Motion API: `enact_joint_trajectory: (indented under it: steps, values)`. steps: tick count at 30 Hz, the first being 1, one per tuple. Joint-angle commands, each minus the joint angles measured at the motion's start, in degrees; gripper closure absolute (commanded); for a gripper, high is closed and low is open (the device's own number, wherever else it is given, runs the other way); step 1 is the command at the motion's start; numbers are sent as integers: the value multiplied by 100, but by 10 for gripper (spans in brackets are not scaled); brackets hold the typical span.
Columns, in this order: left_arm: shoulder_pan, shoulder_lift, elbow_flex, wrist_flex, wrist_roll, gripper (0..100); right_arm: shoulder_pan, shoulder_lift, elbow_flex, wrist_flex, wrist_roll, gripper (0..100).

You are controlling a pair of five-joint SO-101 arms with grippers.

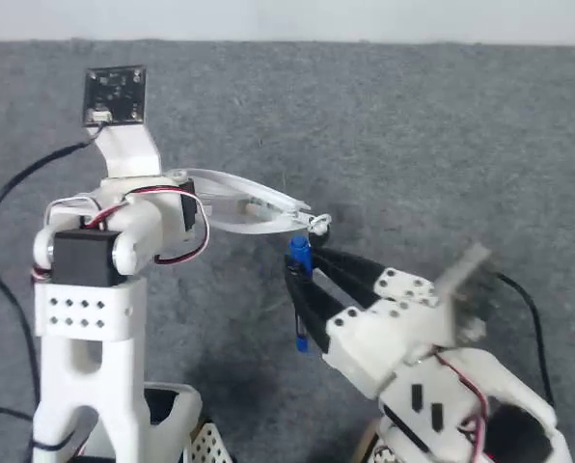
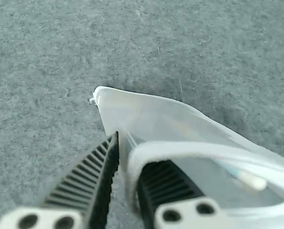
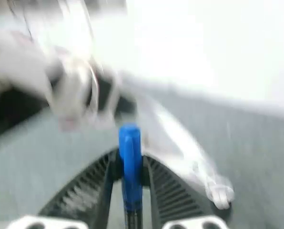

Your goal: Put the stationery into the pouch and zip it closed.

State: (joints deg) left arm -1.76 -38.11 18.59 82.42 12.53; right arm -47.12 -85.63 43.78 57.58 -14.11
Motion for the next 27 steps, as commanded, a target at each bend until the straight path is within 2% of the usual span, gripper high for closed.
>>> enact_joint_trajectory:
  steps: [1, 7, 16, 23, 27]
  values:
    - [26, -26, -215, -9, -44, 988, 31, -171, 281, -778, -70, 992]
    - [26, -18, -127, -44, -53, 988, 31, -180, 1064, -2651, -26, 992]
    - [35, -9, -119, -70, -53, 988, 31, -136, 1108, -4215, -26, 992]
    - [26, -26, -40, -79, -53, 988, 66, 884, 1099, -5473, 26, 992]
    - [26, -26, -22, -79, -53, 988, 277, 1552, 1099, -6264, 440, 992]
